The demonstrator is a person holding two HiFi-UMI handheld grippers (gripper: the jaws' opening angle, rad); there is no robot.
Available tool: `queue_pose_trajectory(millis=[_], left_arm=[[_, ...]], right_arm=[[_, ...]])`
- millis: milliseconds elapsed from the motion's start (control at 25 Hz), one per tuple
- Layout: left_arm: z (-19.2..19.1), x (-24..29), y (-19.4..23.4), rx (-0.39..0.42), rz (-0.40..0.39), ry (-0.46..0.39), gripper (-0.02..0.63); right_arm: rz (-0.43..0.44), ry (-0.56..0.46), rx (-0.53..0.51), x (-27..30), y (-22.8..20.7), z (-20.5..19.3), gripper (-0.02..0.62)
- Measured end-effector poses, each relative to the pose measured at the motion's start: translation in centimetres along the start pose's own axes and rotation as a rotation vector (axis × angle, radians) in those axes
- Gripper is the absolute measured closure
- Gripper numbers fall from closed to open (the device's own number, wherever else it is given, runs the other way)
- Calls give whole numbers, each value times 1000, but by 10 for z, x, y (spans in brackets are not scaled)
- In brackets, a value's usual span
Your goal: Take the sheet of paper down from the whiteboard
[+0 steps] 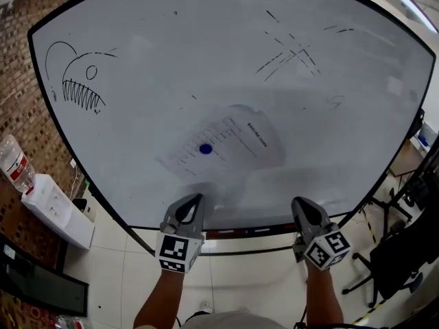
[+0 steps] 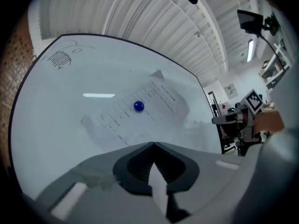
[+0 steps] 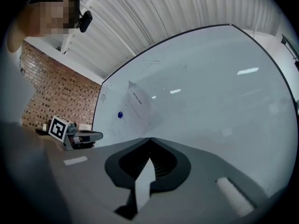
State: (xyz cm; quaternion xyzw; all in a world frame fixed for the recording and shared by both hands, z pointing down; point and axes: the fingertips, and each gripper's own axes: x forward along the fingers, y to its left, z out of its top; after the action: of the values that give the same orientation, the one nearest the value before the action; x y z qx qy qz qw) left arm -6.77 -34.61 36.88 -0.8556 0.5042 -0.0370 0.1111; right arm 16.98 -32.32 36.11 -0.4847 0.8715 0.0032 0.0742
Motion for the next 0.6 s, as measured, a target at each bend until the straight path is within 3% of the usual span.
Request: queue_pose_trajectory(millis=[160,320,440,600], left_arm=[[45,18,15,190,4,-54,604],[69,32,24,260,14,-78,601],[77,40,31,292,29,-75,561],[88,49,40,444,106,-63,525]], right_arm=[[18,-36,-24,19,16,20,588],[33,-63,-56,34,26,43,588],[54,-90,-70,42,31,62,588],[81,-120,-97,49,36,82,588]])
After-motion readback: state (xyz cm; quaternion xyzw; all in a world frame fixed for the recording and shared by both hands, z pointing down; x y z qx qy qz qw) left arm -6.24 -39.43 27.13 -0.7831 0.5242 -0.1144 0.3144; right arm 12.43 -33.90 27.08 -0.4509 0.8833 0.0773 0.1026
